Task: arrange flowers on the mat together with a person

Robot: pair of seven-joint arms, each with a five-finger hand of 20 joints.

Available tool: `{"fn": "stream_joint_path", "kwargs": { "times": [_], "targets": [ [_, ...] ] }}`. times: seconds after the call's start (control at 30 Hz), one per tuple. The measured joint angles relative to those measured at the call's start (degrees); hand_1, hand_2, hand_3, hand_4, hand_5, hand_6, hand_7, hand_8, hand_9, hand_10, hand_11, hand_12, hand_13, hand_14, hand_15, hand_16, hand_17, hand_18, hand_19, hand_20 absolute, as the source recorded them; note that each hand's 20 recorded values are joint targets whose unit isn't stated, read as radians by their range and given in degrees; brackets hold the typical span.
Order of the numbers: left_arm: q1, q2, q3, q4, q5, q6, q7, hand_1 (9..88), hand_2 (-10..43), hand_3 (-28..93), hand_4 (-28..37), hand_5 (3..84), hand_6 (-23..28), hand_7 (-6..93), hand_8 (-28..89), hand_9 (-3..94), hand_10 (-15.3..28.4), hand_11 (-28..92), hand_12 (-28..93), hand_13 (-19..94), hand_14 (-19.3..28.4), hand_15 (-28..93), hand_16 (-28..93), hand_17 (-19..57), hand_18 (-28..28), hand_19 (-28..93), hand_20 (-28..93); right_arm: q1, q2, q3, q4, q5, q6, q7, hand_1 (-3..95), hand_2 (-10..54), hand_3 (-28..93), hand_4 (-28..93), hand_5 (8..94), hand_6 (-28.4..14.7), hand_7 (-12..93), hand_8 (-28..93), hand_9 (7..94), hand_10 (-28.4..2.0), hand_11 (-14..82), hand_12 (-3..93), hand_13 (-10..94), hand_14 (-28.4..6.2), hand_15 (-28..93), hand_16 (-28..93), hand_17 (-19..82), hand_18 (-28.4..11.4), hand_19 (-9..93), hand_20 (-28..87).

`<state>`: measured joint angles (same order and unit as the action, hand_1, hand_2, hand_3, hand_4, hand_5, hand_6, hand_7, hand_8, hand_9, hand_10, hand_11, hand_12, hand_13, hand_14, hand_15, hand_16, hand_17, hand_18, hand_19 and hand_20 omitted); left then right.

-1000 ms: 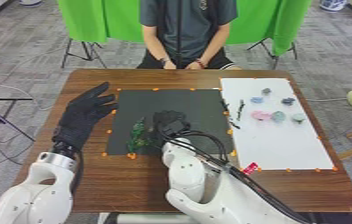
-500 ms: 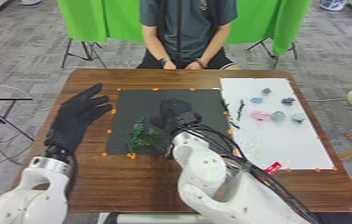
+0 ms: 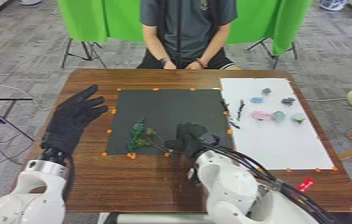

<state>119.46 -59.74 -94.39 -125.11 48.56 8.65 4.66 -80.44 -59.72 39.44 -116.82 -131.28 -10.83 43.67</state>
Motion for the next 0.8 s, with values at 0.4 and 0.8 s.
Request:
{"fn": "stream_joint_path", "kwargs": {
  "times": [0.4,0.8],
  "targets": [
    [0.0,-0.33,-0.04,0.00,0.07,-0.04,-0.56,24.7,5.1,78,-24.0,39.7,8.4,10.1,-8,36.3,19.9,23,9,26,28.2,50,-9,-8.8,26.3,52,13,-0.4,-0.8,-0.9,0.1,1.4,-2.6,-1.1,22.4,11.6,68,-18,84.7,-2.9,12,-12,93.4,-14.3,39.3,22.5,86,-12.8,67,23,42,-25.2,93,-1],
    [-0.2,0.42,1.93,0.16,-0.61,2.13,3.35,24.0,5.6,78,-25.5,41.2,8.1,9.4,-8,38.4,19.1,23,9,27,27.5,50,-9,-8.2,26.9,52,13,-0.4,-3.4,-1.2,1.1,2.1,-3.6,-1.2,21.8,11.9,68,-19,84.0,-3.0,12,-12,93.1,-14.6,38.7,23.2,85,-13.0,68,22,41,-25.1,93,-3]
  ]
}}
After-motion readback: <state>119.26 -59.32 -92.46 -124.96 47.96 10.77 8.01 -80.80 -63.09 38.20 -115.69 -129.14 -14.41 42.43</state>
